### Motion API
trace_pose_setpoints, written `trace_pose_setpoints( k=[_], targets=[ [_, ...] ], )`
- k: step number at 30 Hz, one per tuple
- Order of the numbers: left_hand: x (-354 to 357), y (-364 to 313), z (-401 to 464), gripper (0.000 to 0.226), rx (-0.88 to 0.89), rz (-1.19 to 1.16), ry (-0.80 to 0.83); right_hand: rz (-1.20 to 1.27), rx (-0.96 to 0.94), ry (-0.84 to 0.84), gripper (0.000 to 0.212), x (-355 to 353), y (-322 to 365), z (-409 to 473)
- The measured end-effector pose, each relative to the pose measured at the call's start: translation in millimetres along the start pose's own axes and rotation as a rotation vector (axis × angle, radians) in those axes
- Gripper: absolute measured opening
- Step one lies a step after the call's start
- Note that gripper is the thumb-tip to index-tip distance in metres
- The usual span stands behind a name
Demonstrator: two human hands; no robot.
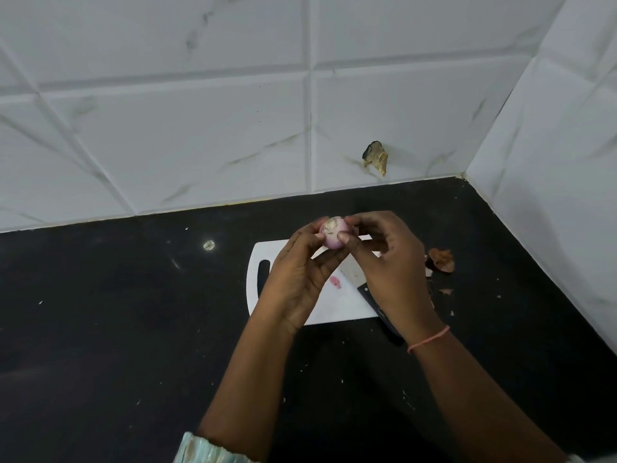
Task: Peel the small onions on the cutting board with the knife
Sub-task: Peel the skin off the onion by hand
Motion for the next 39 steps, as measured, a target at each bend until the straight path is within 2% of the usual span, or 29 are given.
trace_pose_setpoints(
  k=[7,12,15,18,22,26,31,39],
  targets=[
    [6.3,-0.5,-3.9,0.037,-0.002,-0.068,0.005,-0.09,-0.168,-0.072,0.009,-7.7,-2.0,2.3],
    [4.5,-1.2,-4.2,0.025,-0.006,-0.075,0.013,-0.014,-0.117,-0.136,0.015,-14.3,-5.9,4.4],
    [3.4,-2.7,-4.0,0.019,-0.018,-0.111,0.024,-0.075,-0.088,-0.174,0.012,-21.5,-10.9,6.8],
    [3.3,-1.9,-2.6,0.02,-0.023,-0.123,0.031,-0.002,-0.056,-0.082,0.014,-22.5,-8.4,5.3],
    [3.6,0.4,-1.8,0.023,0.007,-0.03,0.027,0.039,-0.129,0.094,0.025,-9.0,2.3,1.3],
    [2.2,0.4,-2.9,0.024,0.024,0.021,0.02,-0.06,-0.131,0.03,0.012,-4.9,-0.2,3.8],
    [0.8,0.4,-2.8,0.023,0.023,0.03,0.001,-0.119,-0.13,0.04,0.006,-4.8,-4.4,6.8],
    [-0.4,2.8,-1.2,0.024,0.017,0.069,-0.01,-0.02,0.013,0.023,0.005,-7.1,-8.2,7.2]
  ],
)
Point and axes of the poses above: each hand's wrist, its own z-axis towards the middle knuckle, its own x-axis out of the palm, y = z × x, the point moved 1 cm from there along z, towards the middle knuckle, and after that the axes turned 13 degrees about y, right-handed, at the moved point
